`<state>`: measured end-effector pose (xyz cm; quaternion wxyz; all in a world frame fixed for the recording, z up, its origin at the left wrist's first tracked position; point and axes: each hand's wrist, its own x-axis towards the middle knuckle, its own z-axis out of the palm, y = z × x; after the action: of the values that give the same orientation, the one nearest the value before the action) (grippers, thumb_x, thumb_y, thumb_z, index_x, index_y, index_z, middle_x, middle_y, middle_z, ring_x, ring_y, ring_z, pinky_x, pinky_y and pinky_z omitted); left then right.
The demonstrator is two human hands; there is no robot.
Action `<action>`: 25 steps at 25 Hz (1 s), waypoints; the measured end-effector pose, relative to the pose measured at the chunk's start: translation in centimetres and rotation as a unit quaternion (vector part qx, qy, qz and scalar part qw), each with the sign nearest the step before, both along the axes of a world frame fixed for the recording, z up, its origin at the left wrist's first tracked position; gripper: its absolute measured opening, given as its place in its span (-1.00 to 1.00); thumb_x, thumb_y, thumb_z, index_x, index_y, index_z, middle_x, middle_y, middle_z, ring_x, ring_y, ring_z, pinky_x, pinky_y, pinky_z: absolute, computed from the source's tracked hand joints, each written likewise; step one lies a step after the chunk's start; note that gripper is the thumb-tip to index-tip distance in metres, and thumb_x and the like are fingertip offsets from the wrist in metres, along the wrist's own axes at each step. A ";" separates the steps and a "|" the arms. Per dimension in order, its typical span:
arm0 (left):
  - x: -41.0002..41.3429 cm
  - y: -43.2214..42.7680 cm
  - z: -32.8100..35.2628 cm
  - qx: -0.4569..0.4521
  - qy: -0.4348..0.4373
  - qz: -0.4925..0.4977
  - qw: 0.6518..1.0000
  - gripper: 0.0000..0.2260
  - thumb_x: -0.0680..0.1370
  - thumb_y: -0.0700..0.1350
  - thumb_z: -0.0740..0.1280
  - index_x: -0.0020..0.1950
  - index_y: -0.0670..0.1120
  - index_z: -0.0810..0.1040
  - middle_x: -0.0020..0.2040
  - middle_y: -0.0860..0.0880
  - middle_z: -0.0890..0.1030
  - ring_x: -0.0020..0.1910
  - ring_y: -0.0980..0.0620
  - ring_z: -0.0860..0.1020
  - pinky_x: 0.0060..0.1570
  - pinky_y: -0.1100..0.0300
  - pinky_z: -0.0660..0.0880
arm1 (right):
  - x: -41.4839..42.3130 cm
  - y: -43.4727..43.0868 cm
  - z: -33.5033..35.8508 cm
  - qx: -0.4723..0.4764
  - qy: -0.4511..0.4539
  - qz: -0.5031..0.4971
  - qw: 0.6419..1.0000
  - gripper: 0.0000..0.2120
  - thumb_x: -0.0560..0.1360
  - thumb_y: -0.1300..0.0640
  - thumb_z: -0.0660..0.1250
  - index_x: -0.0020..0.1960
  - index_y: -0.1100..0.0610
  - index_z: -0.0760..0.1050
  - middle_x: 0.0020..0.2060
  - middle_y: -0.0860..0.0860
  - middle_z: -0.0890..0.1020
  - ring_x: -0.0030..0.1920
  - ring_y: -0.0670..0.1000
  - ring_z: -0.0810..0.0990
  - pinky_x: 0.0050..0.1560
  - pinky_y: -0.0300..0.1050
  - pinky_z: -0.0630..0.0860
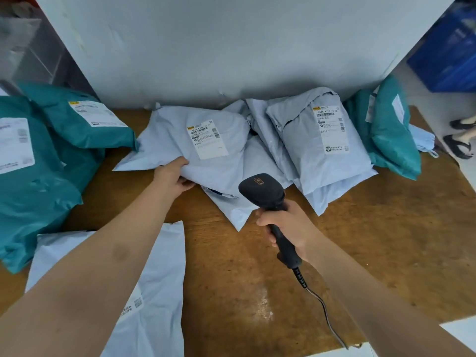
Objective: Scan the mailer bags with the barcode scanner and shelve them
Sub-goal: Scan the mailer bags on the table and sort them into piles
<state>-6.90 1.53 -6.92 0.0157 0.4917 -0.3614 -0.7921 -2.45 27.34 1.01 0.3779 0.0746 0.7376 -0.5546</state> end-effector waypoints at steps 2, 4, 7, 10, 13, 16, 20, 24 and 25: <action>2.0 1.4 1.4 0.062 0.080 0.028 0.994 -0.62 0.48 -0.38 0.31 0.27 -0.15 0.44 0.21 -0.18 0.56 0.06 -0.15 0.57 -0.18 -0.09 0.58 | -0.1 0.1 0.4 -0.023 0.005 -0.007 1.000 -0.94 0.43 0.35 0.32 -0.19 0.23 0.48 -0.50 0.11 0.42 -0.52 0.02 0.34 -0.46 -0.22 0.33; 5.0 3.8 2.4 0.087 0.089 0.008 0.992 -0.71 0.50 -0.39 0.31 0.18 -0.17 0.48 0.13 -0.16 0.59 0.02 -0.13 0.58 -0.22 -0.05 0.61 | 0.2 0.1 0.5 -0.041 0.009 -0.010 0.999 -0.93 0.43 0.36 0.31 -0.20 0.24 0.47 -0.50 0.12 0.41 -0.52 0.03 0.33 -0.47 -0.21 0.32; 10.4 7.9 2.7 0.069 0.010 -0.092 0.993 -0.83 0.49 -0.40 0.33 -0.01 -0.17 0.52 -0.07 -0.13 0.65 -0.05 -0.11 0.60 -0.07 -0.16 0.58 | 0.9 0.1 0.0 -0.057 0.004 -0.022 0.998 -0.93 0.43 0.39 0.30 -0.18 0.26 0.46 -0.52 0.12 0.40 -0.55 0.04 0.32 -0.47 -0.20 0.30; 15.1 11.3 3.0 0.060 -0.055 -0.195 0.977 -0.82 0.48 -0.32 0.39 0.05 -0.16 0.51 -0.03 -0.16 0.66 0.01 -0.17 0.61 0.01 -0.20 0.56 | 1.7 -0.1 -0.7 -0.042 -0.001 -0.013 0.999 -0.93 0.41 0.39 0.30 -0.20 0.26 0.45 -0.54 0.10 0.40 -0.56 0.04 0.32 -0.48 -0.20 0.28; 18.0 12.4 3.5 0.125 -0.165 -0.370 0.906 -0.67 0.54 0.02 0.34 0.14 -0.20 0.44 0.01 -0.26 0.61 -0.05 -0.20 0.62 -0.11 -0.10 0.60 | 3.2 0.3 -1.6 -0.008 -0.024 -0.011 1.000 -0.92 0.40 0.36 0.31 -0.24 0.26 0.43 -0.52 0.10 0.41 -0.55 0.05 0.33 -0.48 -0.19 0.29; 17.6 10.0 3.4 0.015 -0.220 -0.490 0.843 -0.63 0.57 0.08 0.25 -0.02 -0.26 0.54 -0.26 -0.19 0.66 -0.31 -0.10 0.65 -0.29 0.12 0.57 | 5.0 1.1 -2.6 0.014 -0.056 -0.040 0.998 -0.88 0.39 0.35 0.32 -0.30 0.26 0.41 -0.52 0.11 0.41 -0.55 0.05 0.34 -0.49 -0.18 0.31; 13.5 4.5 1.5 -0.439 -0.187 -0.339 0.811 -0.81 0.52 -0.09 0.31 -0.10 -0.23 0.53 -0.21 -0.14 0.57 -0.18 -0.16 0.56 -0.18 0.11 0.47 | 7.0 1.7 -3.1 0.034 -0.068 -0.060 0.995 -0.89 0.39 0.33 0.32 -0.28 0.26 0.41 -0.53 0.11 0.41 -0.57 0.04 0.33 -0.50 -0.19 0.31; 12.2 2.6 -1.6 -0.444 -0.222 -0.397 0.772 -0.59 0.50 0.01 0.38 0.20 -0.25 0.46 0.13 -0.19 0.53 0.18 -0.23 0.49 0.10 0.01 0.45 | 8.1 1.8 -2.9 0.041 -0.062 -0.046 0.996 -0.91 0.38 0.33 0.32 -0.26 0.26 0.42 -0.54 0.10 0.42 -0.57 0.03 0.33 -0.49 -0.20 0.32; 12.1 2.6 -1.9 -0.415 -0.210 -0.375 0.802 -0.54 0.49 -0.01 0.40 0.26 -0.26 0.44 0.20 -0.19 0.52 0.21 -0.23 0.49 0.14 -0.01 0.44 | 8.1 1.7 -2.8 0.044 -0.058 -0.045 0.996 -0.92 0.38 0.33 0.33 -0.25 0.26 0.43 -0.54 0.09 0.42 -0.57 0.03 0.34 -0.49 -0.20 0.33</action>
<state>5.18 4.16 -8.79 -0.1564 0.4181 -0.8065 -0.3877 5.62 29.03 -1.77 0.3915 0.1564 0.7341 -0.5323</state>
